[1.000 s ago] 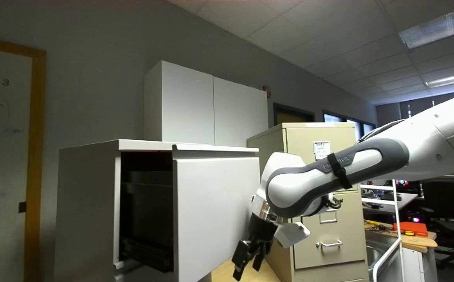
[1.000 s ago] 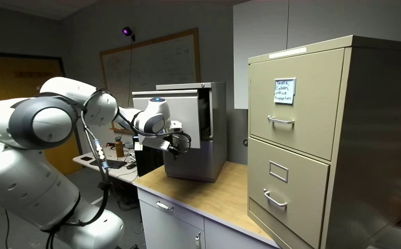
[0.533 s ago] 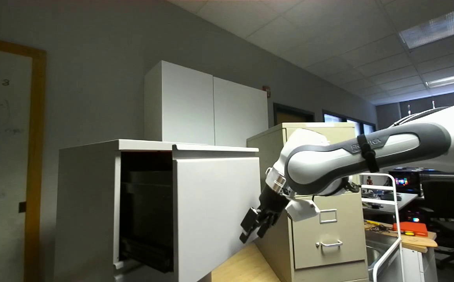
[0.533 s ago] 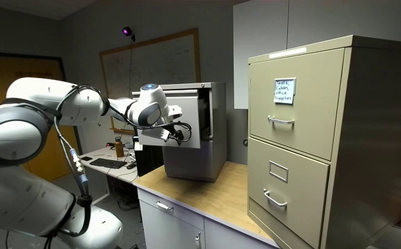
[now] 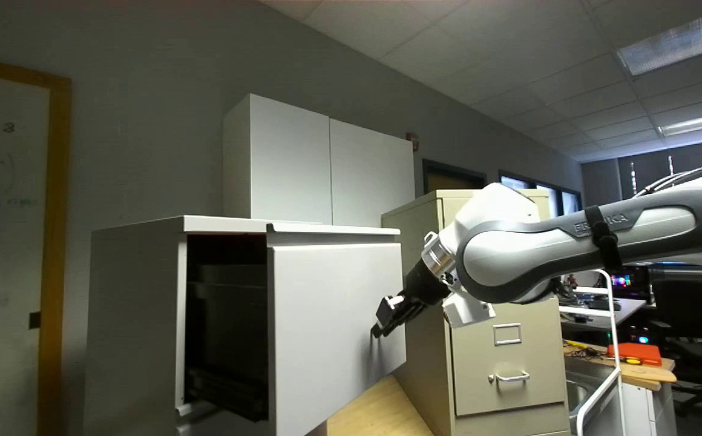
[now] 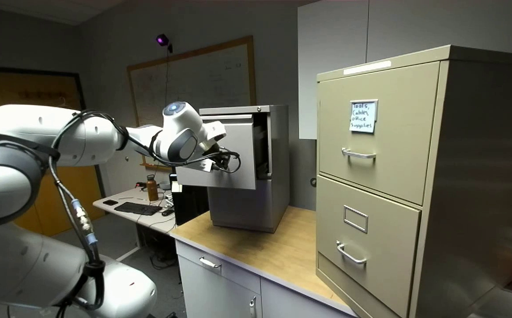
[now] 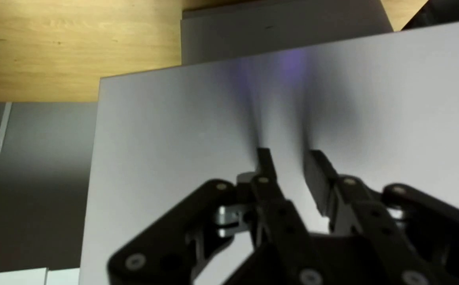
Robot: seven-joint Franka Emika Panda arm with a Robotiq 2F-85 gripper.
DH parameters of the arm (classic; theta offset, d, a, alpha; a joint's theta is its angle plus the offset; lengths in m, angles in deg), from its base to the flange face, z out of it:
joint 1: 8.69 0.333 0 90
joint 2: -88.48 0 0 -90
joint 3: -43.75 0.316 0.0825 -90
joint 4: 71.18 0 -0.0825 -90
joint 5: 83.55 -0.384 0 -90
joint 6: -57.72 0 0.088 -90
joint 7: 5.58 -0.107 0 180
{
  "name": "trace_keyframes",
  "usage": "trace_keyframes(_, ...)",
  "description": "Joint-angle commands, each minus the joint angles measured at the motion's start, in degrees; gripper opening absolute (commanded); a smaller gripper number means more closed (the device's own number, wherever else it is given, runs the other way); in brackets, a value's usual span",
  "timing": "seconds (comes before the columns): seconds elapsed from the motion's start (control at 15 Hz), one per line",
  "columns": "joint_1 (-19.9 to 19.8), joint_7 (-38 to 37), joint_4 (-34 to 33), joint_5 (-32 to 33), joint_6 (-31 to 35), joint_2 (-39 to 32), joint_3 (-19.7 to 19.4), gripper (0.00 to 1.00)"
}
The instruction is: Push the top drawer of the left cabinet shut
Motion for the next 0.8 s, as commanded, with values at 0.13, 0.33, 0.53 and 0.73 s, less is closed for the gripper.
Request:
trace_keyframes(0.13,1.1,-2.0,3.0,2.4,8.2,3.2,2.3,0.01)
trace_keyframes(0.33,3.2,-0.9,3.0,3.2,12.3,2.2,2.3,0.06)
trace_keyframes(0.53,8.9,2.1,0.9,2.4,15.6,-1.4,-0.3,0.06)
trace_keyframes(0.73,15.5,4.5,-2.0,1.1,16.9,-5.4,-4.3,0.05)
